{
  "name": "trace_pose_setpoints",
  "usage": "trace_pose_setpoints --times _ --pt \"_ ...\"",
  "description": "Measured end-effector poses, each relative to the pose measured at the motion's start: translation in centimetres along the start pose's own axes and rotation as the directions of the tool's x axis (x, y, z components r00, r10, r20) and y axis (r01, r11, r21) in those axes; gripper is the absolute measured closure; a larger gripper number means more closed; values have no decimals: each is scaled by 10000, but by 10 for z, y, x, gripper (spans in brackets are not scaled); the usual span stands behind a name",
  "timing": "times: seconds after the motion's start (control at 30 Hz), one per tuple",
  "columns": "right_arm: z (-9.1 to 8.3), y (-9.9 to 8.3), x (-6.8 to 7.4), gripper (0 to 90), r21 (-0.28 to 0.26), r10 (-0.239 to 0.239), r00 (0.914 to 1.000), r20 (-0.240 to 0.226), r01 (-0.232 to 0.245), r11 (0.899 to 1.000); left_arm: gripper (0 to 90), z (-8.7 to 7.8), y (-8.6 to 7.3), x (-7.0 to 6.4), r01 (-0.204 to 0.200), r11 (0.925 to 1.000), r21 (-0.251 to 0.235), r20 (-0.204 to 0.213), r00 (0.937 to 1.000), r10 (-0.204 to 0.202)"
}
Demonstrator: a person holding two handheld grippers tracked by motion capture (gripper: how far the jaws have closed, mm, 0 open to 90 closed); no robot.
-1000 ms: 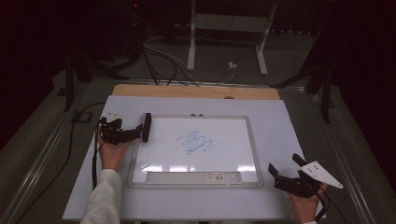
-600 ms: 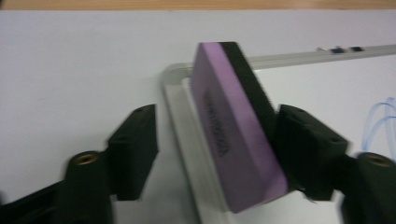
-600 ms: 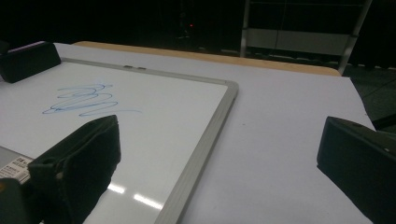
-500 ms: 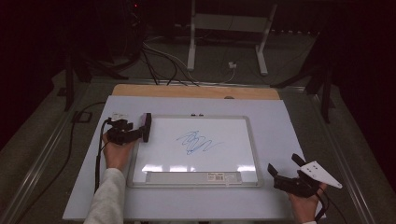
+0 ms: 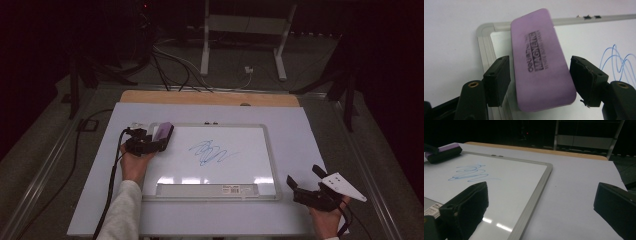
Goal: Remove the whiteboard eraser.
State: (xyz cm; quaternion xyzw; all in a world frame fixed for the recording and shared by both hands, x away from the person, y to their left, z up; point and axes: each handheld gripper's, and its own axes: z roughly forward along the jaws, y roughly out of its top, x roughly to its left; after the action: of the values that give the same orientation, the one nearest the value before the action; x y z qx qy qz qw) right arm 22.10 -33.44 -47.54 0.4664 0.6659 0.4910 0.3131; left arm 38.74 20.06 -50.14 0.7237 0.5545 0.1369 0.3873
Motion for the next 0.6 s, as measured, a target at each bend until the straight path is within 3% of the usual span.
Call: trace_pose_setpoints --times 0.1,0.23,0.6 --pt "1 0 0 0 34 -34 10000 -55 34 10000 382 3 -1 0 -102 9995 309 -74 9999 104" --pt "1 0 1 0 46 -56 10000 -62 56 10000 416 2 -1 -1 -328 9989 346 -179 9993 334" --pt "1 0 1 0 70 -63 10000 -75 64 10000 418 -9 2 0 -396 9992 -108 -248 9989 393"
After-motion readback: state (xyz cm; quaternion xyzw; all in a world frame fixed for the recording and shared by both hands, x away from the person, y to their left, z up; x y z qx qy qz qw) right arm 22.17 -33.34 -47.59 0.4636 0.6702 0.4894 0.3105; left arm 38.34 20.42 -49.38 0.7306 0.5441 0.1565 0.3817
